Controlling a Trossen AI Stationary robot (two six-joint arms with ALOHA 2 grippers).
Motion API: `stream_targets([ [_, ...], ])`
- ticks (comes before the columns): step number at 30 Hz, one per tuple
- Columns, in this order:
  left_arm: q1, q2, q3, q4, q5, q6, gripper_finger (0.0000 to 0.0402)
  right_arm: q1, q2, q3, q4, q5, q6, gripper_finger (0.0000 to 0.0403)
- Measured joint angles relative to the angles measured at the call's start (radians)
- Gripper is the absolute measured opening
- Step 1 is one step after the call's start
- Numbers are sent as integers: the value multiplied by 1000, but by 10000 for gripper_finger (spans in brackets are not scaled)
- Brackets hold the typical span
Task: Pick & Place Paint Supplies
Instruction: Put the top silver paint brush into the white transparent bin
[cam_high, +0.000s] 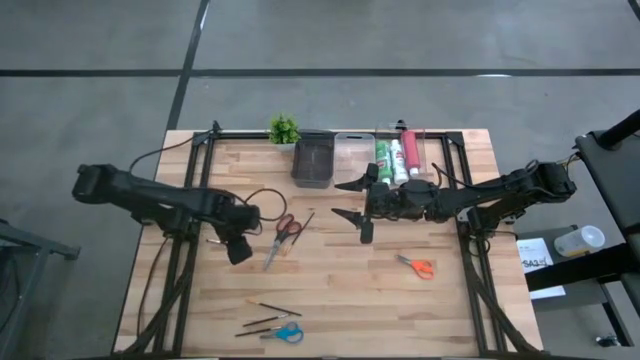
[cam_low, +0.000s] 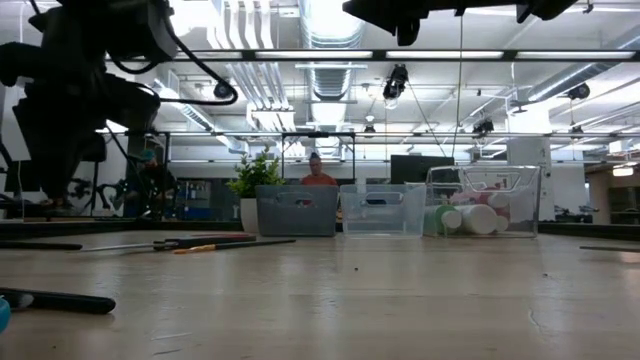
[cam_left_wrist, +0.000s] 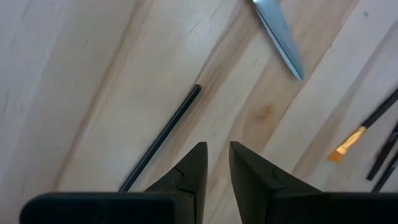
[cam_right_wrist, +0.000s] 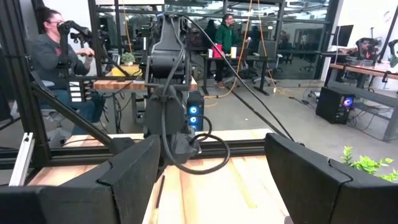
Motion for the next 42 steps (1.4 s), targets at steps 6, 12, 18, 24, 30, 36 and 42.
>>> stream_targets([
  [6, 0, 18, 0, 12, -26, 13, 77, 0, 0, 0, 0, 0, 0, 288],
  [12, 0, 16, 0, 14, -72, 35, 77, 0, 0, 0, -2, 0, -1, 288],
  [18, 0, 16, 0, 13, -95, 80, 77, 0, 0, 0, -2, 0, -2, 288],
  [24, 1, 16, -1, 13, -125, 80, 78, 0, 0, 0, -2, 0, 0, 288],
  [30, 1, 15, -1, 24, -124, 77, 111, 0, 0, 0, -2, 0, -1, 288],
  [36, -3, 15, -7, 25, -122, 137, 164, 0, 0, 0, -2, 0, 0, 288],
  [42, -6, 15, -74, 57, -114, 267, 195, 0, 0, 0, -2, 0, 0, 288],
])
